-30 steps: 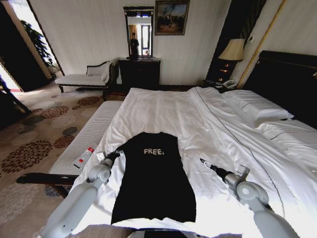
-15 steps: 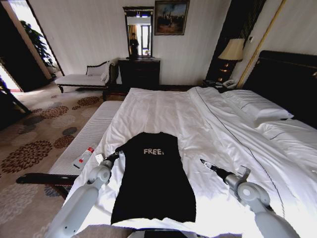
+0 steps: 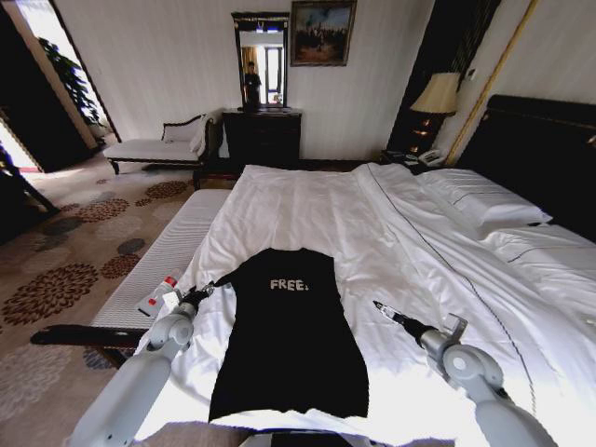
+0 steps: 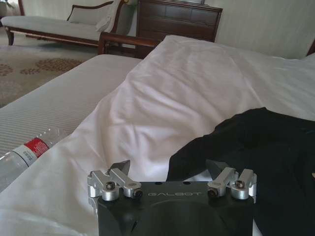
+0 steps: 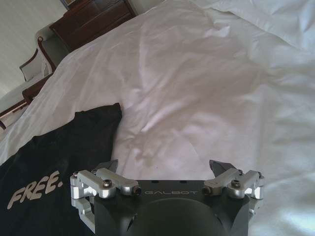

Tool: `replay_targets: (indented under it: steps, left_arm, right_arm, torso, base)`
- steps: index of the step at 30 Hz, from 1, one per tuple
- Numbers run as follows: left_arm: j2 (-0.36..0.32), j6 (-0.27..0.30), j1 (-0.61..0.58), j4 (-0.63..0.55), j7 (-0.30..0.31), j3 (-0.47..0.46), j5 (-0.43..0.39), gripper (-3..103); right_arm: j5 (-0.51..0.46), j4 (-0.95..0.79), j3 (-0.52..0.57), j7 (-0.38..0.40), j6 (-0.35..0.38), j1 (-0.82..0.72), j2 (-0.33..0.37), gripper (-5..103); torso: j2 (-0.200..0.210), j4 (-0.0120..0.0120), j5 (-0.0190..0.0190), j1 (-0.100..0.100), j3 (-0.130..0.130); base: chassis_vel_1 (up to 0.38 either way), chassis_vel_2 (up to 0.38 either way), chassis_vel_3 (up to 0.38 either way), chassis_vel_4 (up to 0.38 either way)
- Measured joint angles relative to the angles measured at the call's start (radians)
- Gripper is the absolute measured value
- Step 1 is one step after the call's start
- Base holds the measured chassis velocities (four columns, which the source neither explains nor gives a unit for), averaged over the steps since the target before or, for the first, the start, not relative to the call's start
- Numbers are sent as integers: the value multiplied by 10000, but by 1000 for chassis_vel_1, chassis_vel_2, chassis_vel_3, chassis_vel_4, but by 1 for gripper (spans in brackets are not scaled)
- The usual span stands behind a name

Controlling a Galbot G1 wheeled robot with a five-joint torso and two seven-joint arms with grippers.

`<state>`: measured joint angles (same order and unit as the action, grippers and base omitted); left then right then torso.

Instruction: Fold the clothes on the bed.

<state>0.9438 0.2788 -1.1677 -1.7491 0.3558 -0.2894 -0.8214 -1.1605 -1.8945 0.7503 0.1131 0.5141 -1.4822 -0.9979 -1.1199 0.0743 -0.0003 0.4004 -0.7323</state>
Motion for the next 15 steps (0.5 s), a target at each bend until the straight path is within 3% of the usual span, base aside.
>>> replay_targets:
  steps: [2,6,15]
  left_arm:
    - [-175,-76,-346,-96,-53,37,884,97]
    - [-526,-453,-951,-197,-453,20,2481,100]
    - [-401,-762,-629,-220,-634,126,2548,100]
  right_arm:
    - [-10,-28,67,1,0,-34,-2,100]
    - [-14,-31,148,3,0,-79,-6,100]
    - [2,-82,140,21,1,-96,-17,100]
  torso:
    - [0,1,1,0,0]
    - [0,-3,1,0,0]
    - [0,2,1,0,0]
  base:
    - [0,0,0,0]
    - [0,0,0,0]
    - [0,0,0,0]
